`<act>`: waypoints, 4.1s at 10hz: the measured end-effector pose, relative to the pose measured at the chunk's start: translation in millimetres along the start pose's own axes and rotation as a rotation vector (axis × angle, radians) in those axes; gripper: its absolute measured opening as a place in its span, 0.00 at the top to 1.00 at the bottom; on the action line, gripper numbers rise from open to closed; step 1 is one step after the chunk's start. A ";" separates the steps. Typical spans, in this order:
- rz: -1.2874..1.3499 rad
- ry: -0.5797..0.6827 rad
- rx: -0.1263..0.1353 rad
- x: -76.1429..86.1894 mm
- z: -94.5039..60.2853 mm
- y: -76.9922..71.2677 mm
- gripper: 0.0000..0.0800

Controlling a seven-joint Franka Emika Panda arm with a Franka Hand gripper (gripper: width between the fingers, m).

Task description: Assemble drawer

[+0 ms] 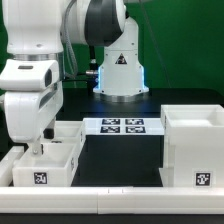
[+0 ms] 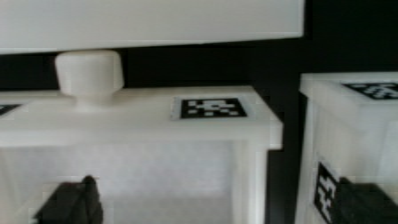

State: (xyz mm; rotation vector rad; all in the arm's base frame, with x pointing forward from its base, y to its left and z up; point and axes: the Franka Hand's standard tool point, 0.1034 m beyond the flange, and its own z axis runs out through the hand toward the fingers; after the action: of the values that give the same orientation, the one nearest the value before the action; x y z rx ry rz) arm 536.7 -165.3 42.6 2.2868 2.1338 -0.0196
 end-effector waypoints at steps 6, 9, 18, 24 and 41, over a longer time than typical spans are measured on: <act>-0.002 0.003 0.005 2.5 6.0 1.9 0.19; 0.000 0.004 0.008 1.1 8.7 0.8 0.19; 0.001 0.014 0.043 1.7 34.2 -6.3 0.19; -0.001 0.015 0.046 -2.8 35.6 -8.2 0.66; 0.021 -0.048 0.068 127.0 6.3 3.2 0.95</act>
Offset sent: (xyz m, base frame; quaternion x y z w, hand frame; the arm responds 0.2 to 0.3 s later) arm 0.0058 0.0059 -0.0060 -0.0027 0.0100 0.0066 0.9999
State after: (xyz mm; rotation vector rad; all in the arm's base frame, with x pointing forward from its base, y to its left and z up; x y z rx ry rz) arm 548.7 -38.9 34.0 2.3194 2.1187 -0.1473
